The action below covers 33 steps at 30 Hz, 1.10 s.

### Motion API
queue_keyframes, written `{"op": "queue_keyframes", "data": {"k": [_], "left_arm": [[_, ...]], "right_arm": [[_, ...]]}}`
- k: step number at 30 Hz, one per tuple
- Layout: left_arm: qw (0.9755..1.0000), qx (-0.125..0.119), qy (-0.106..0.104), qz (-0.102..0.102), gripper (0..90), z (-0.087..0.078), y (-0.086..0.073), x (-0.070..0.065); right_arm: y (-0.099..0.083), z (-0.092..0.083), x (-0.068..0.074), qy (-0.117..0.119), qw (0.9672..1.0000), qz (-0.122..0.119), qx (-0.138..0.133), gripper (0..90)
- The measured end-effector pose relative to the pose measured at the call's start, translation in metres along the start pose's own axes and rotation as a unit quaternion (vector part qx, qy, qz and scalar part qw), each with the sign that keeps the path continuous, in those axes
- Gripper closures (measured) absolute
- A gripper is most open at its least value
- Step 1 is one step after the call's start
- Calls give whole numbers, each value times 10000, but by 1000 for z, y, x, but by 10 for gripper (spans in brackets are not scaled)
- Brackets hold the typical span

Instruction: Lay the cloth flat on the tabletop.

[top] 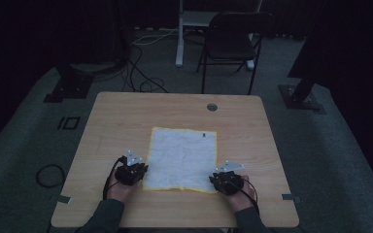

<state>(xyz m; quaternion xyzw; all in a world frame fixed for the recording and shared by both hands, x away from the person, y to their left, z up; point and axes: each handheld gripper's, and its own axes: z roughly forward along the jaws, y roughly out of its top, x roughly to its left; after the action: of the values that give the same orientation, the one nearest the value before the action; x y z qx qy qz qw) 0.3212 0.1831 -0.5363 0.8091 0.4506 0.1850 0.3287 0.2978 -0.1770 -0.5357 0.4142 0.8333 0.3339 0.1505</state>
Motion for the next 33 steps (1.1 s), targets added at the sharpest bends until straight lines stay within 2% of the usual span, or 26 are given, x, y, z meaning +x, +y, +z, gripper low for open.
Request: {"op": "queue_keyframes", "data": {"k": [3, 12, 14, 17, 21, 25, 27, 30, 33], "left_arm": [[10000, 21, -18, -17, 790, -3, -2, -1], [9999, 62, -85, 0, 794, -13, -12, -9], [9999, 37, -79, -67, 786, -14, -13, -9], [9998, -30, -119, -169, 730, -15, -14, -8], [9992, -213, -187, -288, 678, -17, -13, -7], [9987, -310, -148, -363, 646, -18, -12, -6], [9985, -394, -29, -372, 631, -19, -12, -6], [9988, -395, 15, -300, 604, -18, -12, -7], [9987, -354, 144, -340, 573, -15, -10, -8]], "right_arm": [[-3, -2, 2, 22, 10000, -21, -65, 735], [-5, -4, 3, -76, 9999, -66, -42, 712], [-5, -4, 3, -89, 9999, -105, -64, 678], [-6, -6, 1, -50, 9996, -100, -265, 618], [-5, -11, -1, -108, 9986, -62, -508, 600], [-5, -11, -2, -142, 9984, -41, -537, 586], [-5, -11, -3, -154, 9984, -35, -538, 580], [-5, -11, -3, -164, 9983, -30, -551, 574], [-4, -13, -4, -185, 9980, -22, -606, 568]]}}
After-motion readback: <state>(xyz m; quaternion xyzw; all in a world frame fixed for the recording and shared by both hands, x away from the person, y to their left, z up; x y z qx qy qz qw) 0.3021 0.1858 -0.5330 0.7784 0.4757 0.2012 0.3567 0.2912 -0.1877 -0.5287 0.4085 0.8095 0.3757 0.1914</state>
